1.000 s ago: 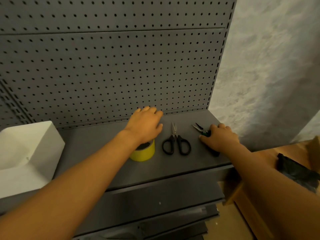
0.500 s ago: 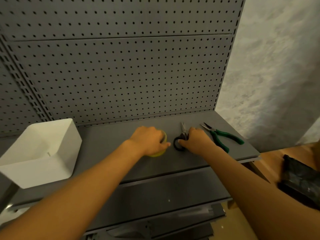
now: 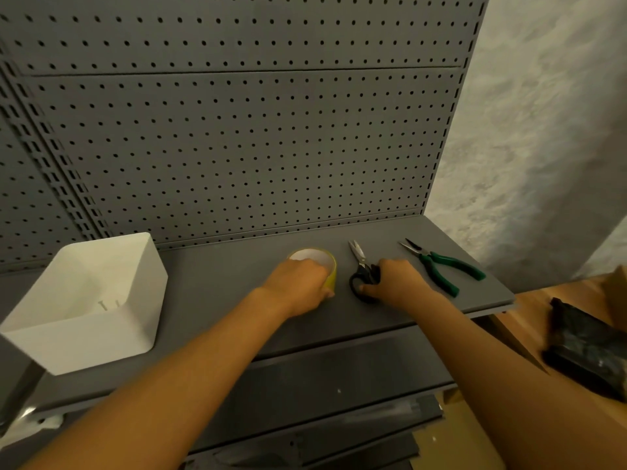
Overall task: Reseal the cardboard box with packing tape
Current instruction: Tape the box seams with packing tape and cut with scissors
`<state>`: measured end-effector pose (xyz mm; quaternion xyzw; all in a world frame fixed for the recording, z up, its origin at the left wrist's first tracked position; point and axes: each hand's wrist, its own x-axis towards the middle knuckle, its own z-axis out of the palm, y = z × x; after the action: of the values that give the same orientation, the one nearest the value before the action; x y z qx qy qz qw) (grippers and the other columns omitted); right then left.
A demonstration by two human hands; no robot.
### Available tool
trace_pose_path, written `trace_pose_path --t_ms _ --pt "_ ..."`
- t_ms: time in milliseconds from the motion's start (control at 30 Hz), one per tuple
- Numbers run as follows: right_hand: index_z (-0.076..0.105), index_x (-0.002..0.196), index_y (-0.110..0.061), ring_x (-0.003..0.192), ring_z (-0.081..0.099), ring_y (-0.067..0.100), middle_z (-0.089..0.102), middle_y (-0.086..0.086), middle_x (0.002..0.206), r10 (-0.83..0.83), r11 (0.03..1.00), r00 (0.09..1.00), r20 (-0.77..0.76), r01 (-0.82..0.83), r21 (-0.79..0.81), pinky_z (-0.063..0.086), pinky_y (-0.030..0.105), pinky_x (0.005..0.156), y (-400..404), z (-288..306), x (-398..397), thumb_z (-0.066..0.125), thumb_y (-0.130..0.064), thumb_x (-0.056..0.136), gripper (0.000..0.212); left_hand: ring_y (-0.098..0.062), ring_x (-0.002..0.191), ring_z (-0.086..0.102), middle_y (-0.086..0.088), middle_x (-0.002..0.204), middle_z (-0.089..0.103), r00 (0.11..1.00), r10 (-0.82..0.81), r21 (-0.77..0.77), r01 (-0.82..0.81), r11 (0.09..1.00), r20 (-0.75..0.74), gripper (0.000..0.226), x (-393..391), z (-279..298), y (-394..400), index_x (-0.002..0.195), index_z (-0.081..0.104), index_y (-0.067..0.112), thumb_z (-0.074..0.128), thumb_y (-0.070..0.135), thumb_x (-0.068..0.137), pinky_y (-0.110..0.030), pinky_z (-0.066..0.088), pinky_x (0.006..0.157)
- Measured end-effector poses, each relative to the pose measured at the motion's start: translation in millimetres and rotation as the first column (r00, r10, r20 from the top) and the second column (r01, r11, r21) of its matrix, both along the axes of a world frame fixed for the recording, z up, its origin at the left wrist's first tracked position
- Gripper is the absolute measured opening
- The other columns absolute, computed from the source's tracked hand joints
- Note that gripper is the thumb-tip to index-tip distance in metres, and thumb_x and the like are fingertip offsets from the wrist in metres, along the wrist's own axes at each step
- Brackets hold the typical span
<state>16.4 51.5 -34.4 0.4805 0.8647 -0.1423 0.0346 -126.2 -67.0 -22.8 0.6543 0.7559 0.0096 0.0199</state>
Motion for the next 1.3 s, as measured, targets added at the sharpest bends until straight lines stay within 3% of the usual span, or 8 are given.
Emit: trace_pose_path --t_ms 200,367,467,700,1100,1300 --pt "0.057 0.107 -0.006 0.080 0.051 0.022 0.056 0.009 0.092 -0.044 0.999 0.993 -0.106 0.041 -0.030 0.045 0.031 0.067 -1.9 9.7 0.3 0.066 -0.039 0.085 0.041 -0.030 0.097 0.061 -0.008 0.108 0.066 0.993 -0.006 0.089 0.017 0.996 -0.119 0.026 -19.7 8.6 -2.4 0.109 0.064 0.015 0.053 0.032 0.094 -0.034 0.048 0.078" --pt "0.057 0.110 -0.003 0.081 0.056 0.027 0.062 0.017 0.100 -0.061 0.998 0.963 -0.264 0.067 0.015 0.054 0.039 0.075 -8.3 32.3 -5.1 0.067 -0.033 0.085 0.041 -0.031 0.101 0.059 -0.007 0.112 0.066 0.981 -0.015 0.210 0.056 0.976 -0.195 0.030 -33.9 35.4 -10.1 0.113 0.062 0.015 0.054 0.036 0.093 -0.034 0.046 0.082" --pt "0.056 0.110 -0.002 0.079 0.057 0.029 0.063 0.019 0.098 -0.001 0.998 0.928 -0.373 0.027 0.064 0.055 0.043 0.076 -16.4 53.3 -13.5 0.067 -0.029 0.085 0.038 -0.030 0.099 0.057 -0.005 0.112 0.065 0.970 0.019 0.284 0.052 0.957 -0.243 0.027 -41.4 57.0 -22.7 0.110 0.061 0.015 0.053 0.036 0.095 -0.031 0.036 0.084" --pt "0.053 0.119 -0.005 0.080 0.056 0.023 0.057 0.007 0.091 0.199 0.979 0.831 -0.520 -0.152 0.132 0.047 0.032 0.069 -49.2 87.8 -39.0 0.065 -0.032 0.088 0.043 -0.025 0.104 0.058 -0.001 0.114 0.066 0.951 0.158 0.448 -0.024 0.894 -0.265 0.023 -56.6 97.5 -81.0 0.115 0.061 0.017 0.053 0.027 0.096 -0.030 0.029 0.091" --pt "0.053 0.124 -0.008 0.084 0.053 0.017 0.054 0.001 0.094 0.415 0.897 0.677 -0.608 -0.416 0.149 0.044 0.028 0.075 -158.2 86.7 -85.9 0.065 -0.033 0.089 0.045 -0.024 0.099 0.057 -0.001 0.108 0.064 0.839 0.432 0.387 -0.298 0.873 -0.329 0.021 -63.3 98.4 -231.4 0.110 0.058 0.017 0.049 0.030 0.098 -0.031 0.030 0.092" --pt "0.056 0.120 -0.009 0.084 0.060 0.024 0.061 0.006 0.091 0.508 0.845 0.620 -0.598 -0.493 0.207 0.053 0.039 0.079 -225.9 105.4 -127.7 0.067 -0.031 0.086 0.042 -0.022 0.107 0.056 0.000 0.119 0.062 0.804 0.499 0.401 -0.361 0.842 -0.323 0.029 -92.8 106.8 -299.5 0.121 0.056 0.020 0.051 0.033 0.096 -0.031 0.030 0.093"
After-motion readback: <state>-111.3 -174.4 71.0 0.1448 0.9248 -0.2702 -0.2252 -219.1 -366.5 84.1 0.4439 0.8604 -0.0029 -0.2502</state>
